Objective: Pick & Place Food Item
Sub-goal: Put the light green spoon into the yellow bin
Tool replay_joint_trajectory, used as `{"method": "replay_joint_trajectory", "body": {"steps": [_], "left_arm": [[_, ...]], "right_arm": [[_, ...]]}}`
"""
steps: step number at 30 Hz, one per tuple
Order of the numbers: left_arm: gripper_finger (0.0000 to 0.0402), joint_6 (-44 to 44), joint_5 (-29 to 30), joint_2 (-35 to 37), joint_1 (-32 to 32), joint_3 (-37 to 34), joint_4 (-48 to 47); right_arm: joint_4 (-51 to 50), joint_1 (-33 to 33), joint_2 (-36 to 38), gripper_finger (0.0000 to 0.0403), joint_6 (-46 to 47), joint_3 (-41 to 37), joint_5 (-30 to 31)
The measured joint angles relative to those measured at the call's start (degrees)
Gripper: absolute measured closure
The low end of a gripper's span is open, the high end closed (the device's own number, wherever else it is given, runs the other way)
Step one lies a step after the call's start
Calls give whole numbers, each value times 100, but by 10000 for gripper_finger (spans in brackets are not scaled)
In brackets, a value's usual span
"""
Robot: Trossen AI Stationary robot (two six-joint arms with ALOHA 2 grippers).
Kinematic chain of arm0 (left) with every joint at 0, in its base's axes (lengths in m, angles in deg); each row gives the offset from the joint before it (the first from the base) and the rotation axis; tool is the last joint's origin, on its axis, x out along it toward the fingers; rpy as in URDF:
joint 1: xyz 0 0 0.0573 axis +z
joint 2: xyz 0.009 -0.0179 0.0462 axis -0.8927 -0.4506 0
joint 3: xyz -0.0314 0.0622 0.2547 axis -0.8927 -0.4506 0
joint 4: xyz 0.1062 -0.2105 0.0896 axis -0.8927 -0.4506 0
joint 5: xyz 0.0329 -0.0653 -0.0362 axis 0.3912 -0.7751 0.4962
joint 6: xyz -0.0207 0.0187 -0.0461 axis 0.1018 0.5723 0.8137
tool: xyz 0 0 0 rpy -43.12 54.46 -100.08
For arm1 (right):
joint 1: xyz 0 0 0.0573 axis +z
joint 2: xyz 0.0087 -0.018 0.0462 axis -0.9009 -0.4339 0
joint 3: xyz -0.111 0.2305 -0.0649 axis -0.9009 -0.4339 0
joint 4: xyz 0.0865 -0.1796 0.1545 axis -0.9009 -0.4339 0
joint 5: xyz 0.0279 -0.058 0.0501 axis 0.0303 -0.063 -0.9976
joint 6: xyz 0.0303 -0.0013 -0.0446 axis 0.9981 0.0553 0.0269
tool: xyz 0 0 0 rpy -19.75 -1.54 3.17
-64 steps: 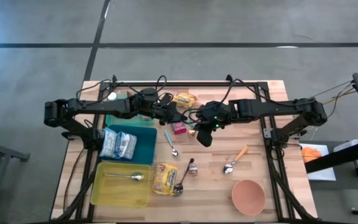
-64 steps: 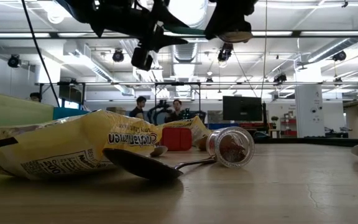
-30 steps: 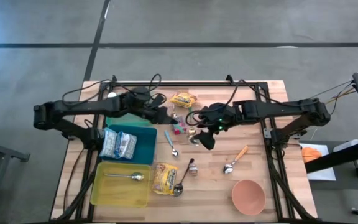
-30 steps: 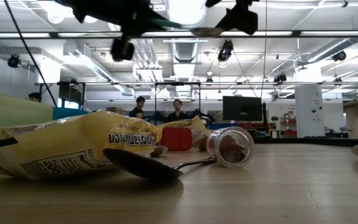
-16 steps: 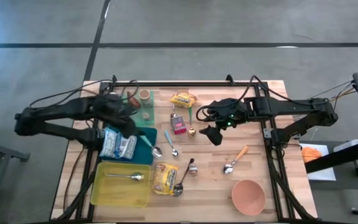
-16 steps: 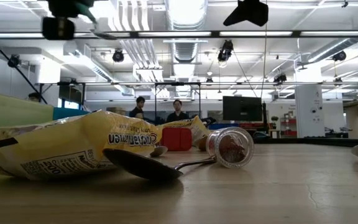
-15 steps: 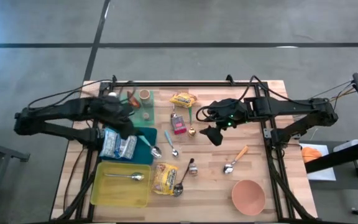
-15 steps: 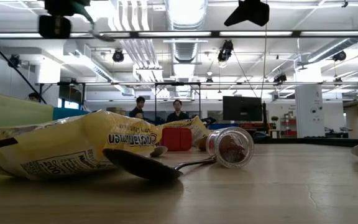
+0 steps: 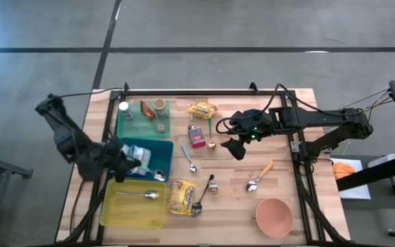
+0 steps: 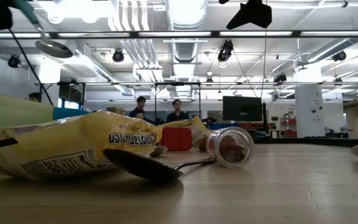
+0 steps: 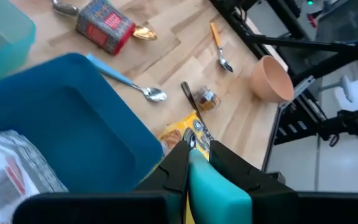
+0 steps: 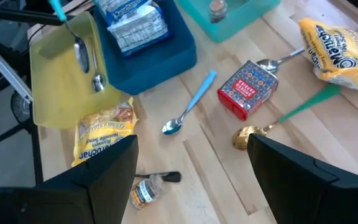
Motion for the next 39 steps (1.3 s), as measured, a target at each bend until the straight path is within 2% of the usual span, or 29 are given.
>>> {"method": "replay_joint_trajectory", "body": {"steps": [4, 9, 17, 24, 32, 39], "left_arm": [[355, 293, 372, -64, -618, -298, 223], [355, 80, 392, -218, -901, -488, 423], [355, -502, 79, -338, -1053, -797, 765], [355, -532, -102, -484, -1136, -1367, 1340], [355, 111, -134, -696, -1134, -1887, 1663], [355, 514, -118, -1045, -1136, -1962, 1748]], "right_arm": [[5, 0, 0, 103, 164, 7, 0], [7, 0, 0, 103, 401, 7, -2], [9, 9, 0, 103, 805, 11, -6], [11, 9, 0, 103, 1233, 13, -17], [11, 40, 0, 103, 1529, 13, -17], [11, 74, -2, 103, 1512, 13, -17]]}}
